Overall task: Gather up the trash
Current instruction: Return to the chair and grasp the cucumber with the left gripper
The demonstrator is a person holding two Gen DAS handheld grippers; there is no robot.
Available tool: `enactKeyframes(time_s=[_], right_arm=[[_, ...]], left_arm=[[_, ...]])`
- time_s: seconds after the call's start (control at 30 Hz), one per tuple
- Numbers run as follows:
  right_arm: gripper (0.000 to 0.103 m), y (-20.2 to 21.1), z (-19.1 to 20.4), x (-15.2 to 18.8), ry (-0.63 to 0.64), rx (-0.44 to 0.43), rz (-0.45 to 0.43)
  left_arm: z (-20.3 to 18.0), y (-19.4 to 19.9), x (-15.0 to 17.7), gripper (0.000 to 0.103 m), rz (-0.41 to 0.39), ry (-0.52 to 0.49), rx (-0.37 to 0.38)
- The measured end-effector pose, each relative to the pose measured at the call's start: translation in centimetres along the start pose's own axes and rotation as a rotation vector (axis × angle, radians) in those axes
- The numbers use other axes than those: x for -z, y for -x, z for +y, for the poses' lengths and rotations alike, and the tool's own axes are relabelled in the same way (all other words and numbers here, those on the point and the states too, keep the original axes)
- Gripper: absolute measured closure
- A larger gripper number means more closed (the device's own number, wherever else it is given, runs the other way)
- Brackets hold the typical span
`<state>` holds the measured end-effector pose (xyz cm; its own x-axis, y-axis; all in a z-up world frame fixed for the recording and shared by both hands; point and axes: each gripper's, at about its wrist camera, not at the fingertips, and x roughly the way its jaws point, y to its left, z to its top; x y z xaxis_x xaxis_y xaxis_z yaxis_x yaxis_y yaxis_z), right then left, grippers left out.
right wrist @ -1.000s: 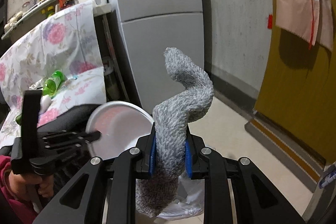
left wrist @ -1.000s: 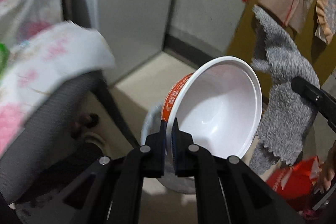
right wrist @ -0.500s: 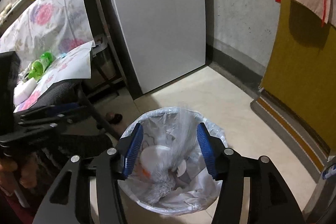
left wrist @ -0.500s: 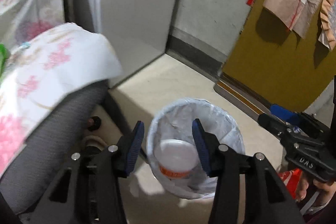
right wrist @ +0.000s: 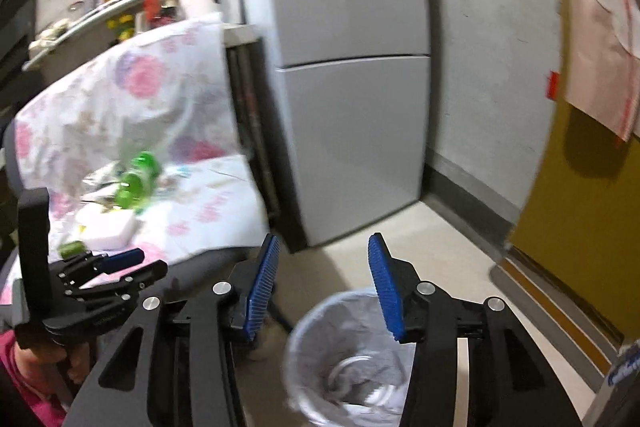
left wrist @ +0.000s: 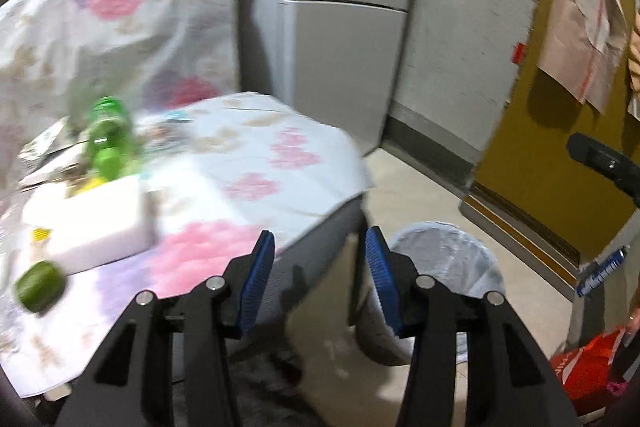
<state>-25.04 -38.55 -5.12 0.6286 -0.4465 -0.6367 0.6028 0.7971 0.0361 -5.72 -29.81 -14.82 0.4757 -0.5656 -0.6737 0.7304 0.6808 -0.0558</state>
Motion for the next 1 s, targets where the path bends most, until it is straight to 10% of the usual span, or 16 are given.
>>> enactKeyframes(time_s=[0.33, 0.57, 1.0], right_arm=[[0.054, -2.7, 11.7, -1.1, 0.169, -0.229, 0.071], [0.039, -6.0, 18.6, -0.7, 0.265, -0.346, 0.113], [0.029, -9.6, 19.9, -0.7, 0.253, -0.389, 0.140]], left_arm=[[10.4, 5.2, 3.9, 0.052, 0.042, 0.178, -0.181], [16.5, 8.2, 5.8, 0.028, 0.004, 0.281, -0.297], [19.2, 3.0, 4.8, 0.021, 0.051, 0.253, -0.338]])
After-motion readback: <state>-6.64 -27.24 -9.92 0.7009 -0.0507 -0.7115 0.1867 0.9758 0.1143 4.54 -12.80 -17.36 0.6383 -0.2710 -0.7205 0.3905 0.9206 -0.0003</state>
